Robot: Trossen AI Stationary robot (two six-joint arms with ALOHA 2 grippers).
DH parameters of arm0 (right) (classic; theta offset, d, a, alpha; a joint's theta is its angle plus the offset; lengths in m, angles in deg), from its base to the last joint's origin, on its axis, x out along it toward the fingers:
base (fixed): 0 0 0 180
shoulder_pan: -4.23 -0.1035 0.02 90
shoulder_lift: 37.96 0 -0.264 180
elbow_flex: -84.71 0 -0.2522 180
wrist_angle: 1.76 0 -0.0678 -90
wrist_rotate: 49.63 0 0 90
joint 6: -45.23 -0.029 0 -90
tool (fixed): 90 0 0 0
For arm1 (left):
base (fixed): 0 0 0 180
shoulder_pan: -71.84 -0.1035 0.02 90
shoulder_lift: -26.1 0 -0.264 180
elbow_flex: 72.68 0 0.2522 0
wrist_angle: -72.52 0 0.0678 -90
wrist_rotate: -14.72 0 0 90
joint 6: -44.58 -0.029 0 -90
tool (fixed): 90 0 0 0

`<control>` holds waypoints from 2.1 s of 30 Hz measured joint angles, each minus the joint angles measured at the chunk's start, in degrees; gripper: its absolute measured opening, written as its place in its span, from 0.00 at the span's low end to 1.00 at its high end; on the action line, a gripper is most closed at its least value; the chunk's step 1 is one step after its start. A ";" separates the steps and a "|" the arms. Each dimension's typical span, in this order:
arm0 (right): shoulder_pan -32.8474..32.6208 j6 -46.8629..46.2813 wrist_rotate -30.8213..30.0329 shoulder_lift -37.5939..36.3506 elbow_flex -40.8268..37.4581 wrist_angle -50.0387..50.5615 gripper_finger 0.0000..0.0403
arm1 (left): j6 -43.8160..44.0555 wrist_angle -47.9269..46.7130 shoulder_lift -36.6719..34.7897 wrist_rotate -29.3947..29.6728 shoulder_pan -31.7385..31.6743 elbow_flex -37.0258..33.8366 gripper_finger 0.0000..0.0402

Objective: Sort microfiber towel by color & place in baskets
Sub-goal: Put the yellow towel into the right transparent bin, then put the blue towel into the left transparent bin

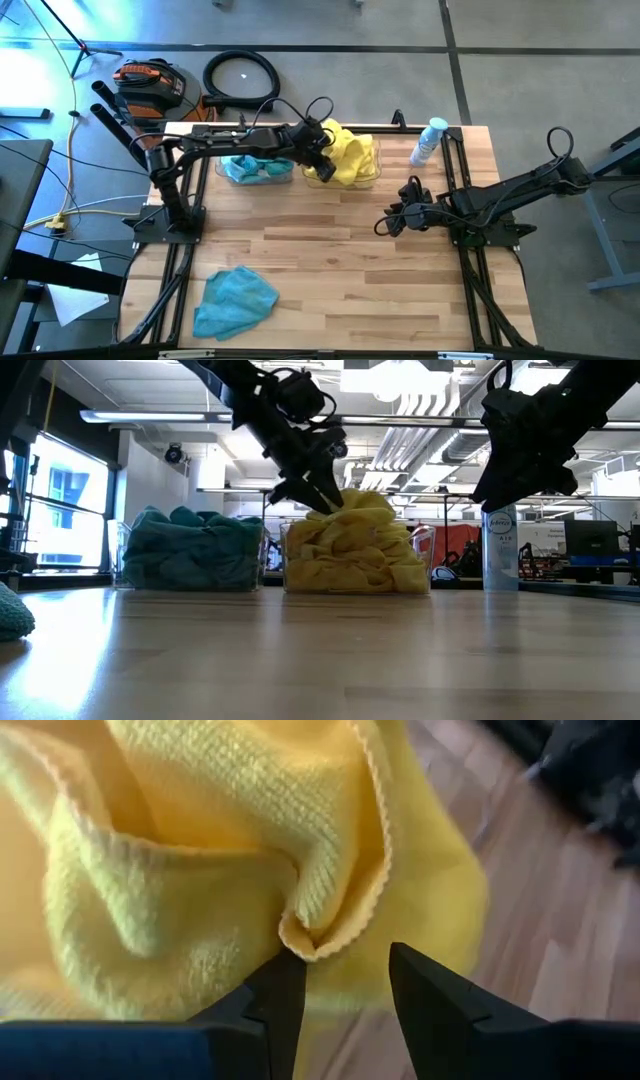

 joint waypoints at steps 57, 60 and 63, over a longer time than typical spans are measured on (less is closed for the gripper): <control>-0.04 1.32 1.55 -0.02 0.00 2.84 0.31 | -2.57 -10.14 1.20 17.83 1.83 14.76 0.34; -0.04 2.25 1.62 -0.02 0.00 2.94 0.31 | 2.32 -11.57 -1.56 18.19 3.36 14.78 0.34; -0.04 2.56 1.62 -0.02 0.00 3.24 0.31 | 7.55 -14.36 -3.34 18.27 5.91 14.81 0.34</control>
